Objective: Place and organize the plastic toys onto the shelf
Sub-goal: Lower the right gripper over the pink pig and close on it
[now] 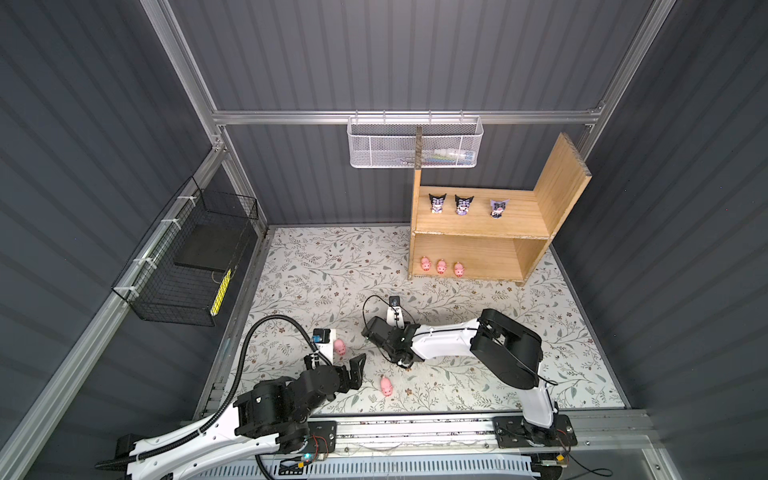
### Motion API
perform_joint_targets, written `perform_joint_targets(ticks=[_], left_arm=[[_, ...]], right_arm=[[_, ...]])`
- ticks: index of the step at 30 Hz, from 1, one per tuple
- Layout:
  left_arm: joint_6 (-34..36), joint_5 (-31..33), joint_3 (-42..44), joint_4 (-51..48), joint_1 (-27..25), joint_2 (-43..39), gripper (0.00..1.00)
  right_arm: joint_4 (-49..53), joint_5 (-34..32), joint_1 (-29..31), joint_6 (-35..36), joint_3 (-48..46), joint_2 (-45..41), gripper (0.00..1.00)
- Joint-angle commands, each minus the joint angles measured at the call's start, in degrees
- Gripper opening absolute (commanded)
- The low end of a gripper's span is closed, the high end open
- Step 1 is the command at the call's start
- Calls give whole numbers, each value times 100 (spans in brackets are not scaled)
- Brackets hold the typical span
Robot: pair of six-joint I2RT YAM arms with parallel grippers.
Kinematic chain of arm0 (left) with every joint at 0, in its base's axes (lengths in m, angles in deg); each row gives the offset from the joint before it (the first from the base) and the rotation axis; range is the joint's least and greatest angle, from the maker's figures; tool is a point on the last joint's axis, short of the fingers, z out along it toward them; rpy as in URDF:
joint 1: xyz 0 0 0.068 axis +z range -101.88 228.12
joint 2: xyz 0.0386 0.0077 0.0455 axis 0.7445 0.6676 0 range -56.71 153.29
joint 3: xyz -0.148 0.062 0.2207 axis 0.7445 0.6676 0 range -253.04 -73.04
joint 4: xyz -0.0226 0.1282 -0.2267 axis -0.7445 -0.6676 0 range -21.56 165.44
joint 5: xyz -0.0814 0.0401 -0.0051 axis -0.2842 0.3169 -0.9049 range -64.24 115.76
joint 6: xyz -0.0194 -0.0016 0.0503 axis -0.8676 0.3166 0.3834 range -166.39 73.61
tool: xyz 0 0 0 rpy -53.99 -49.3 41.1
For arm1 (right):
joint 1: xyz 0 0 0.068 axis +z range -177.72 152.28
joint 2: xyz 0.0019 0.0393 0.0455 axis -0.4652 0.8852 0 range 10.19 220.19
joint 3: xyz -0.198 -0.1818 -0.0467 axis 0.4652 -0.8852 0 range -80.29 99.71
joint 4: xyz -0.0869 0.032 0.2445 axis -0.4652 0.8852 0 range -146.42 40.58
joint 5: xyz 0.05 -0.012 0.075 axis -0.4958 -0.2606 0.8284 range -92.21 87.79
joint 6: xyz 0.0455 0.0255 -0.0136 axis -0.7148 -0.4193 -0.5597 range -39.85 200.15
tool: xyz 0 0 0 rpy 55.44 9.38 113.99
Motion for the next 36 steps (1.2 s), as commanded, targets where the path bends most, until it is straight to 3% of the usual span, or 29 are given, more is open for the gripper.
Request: perform_joint_targets(ticks=[1,12,17,26,36], left_arm=[[-75,8,18,-107,-17,17,99],[-28,7,18,-8,-17,161,99],[-39,-27,27,11,-17,186,100],[-62,-18,71,59,-16,261,99],[-63,16,69,104,-17,396,100]], right_arm=[[377,-5,12,-167,-178,117,51],[270,112,-85,213,-1075,-576,60],[-617,663,-125,862,-1535,-874,61],[-1971,950,-137,1820,-1994,-924,57],[-2423,793,-259,1971,-2062,-587,51]])
